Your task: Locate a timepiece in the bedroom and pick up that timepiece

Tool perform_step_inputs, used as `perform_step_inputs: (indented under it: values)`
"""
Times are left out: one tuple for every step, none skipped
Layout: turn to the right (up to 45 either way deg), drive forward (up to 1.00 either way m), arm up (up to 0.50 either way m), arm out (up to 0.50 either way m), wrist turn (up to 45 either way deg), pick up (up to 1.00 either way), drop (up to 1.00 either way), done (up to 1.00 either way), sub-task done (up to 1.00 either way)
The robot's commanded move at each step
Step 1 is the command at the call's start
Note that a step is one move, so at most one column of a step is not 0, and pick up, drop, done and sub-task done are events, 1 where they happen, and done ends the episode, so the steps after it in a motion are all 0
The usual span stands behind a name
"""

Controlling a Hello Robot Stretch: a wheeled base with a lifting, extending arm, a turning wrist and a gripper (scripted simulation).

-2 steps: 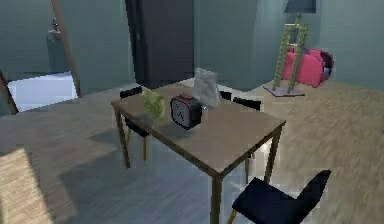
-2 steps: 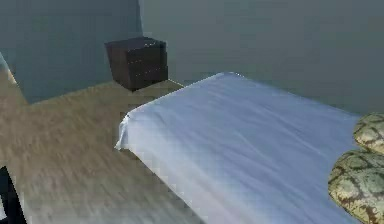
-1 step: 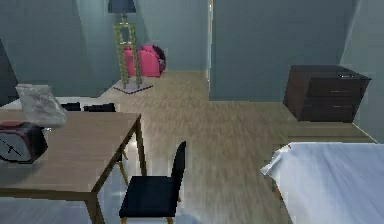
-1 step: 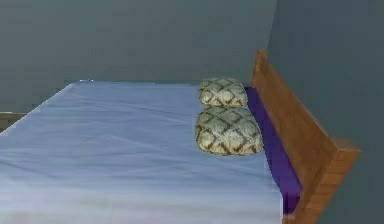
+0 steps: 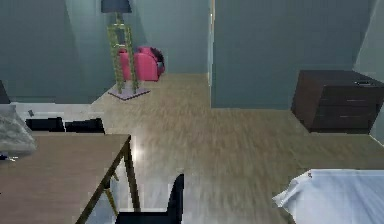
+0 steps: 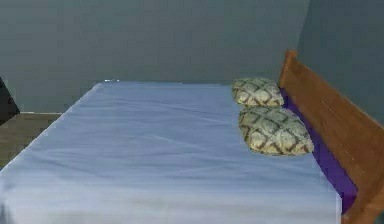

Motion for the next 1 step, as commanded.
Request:
perform_step_inputs:
  values:
    - [-45.0,0.0,0.0,0.0,0.0,0.0,0.0,0.0,0.0]
